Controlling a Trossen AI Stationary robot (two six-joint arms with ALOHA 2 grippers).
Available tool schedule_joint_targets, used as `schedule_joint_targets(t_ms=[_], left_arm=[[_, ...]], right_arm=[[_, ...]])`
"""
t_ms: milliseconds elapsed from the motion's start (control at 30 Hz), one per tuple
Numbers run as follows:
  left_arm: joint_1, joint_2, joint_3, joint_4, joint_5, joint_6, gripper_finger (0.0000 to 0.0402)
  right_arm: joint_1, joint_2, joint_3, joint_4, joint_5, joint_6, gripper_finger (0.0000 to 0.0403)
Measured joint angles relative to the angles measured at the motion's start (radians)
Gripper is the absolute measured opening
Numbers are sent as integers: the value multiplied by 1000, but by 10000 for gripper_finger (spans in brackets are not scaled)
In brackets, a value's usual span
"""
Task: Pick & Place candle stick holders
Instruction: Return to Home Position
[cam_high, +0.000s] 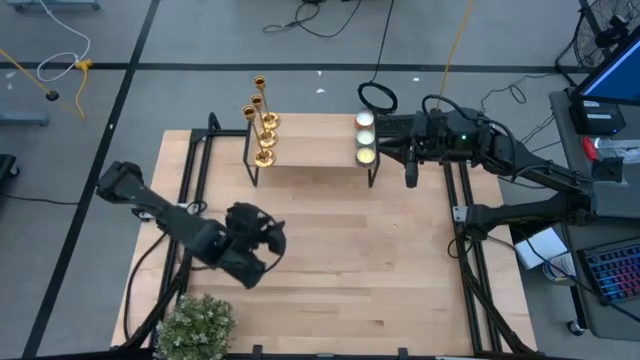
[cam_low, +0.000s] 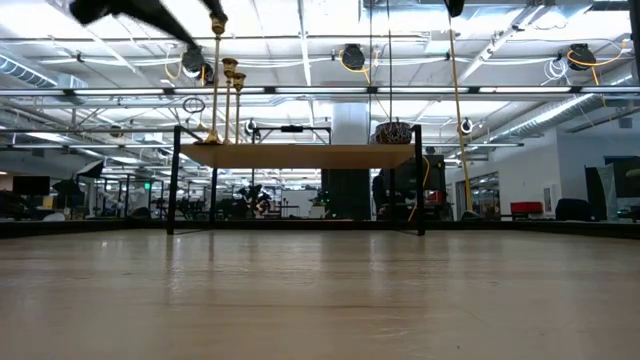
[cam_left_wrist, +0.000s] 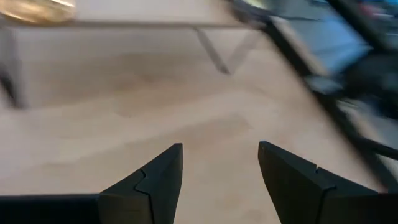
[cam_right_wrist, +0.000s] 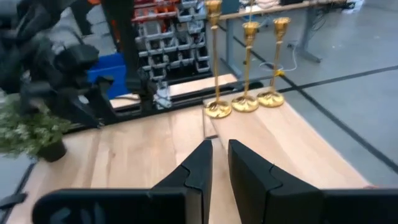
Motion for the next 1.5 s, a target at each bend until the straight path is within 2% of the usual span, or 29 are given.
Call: schedule_joint_targets(t_ms=[267,367,700,800,900,1067,1167,1367,1500], left_arm=[[-31,-160,0,475,141,516,213],[-19,-213,0,572,215,701,213],[60,-422,0,547,356,1100,213],[79,-482,0,480,365,1156,213],[113,-535,0,440,361,1159,213],[143,-585,0,435,361,1178,214],[155,-590,0,431,352,1183,214],[179,-571,0,394,355,1157,214],[182,-559,0,369,357,1142,214]], right_arm=[[0,0,0,-5,-136,51,50],[0,0,0,2,-190,84,50],[0,-2,0,108,-392,209,50],[1,-14,0,195,-469,203,50],[8,-47,-31,302,-453,237,50],[22,-158,-166,446,-312,299,50],[42,-251,-272,465,-233,322,50],[117,-436,-480,467,-225,438,50],[201,-539,-586,465,-83,490,50]])
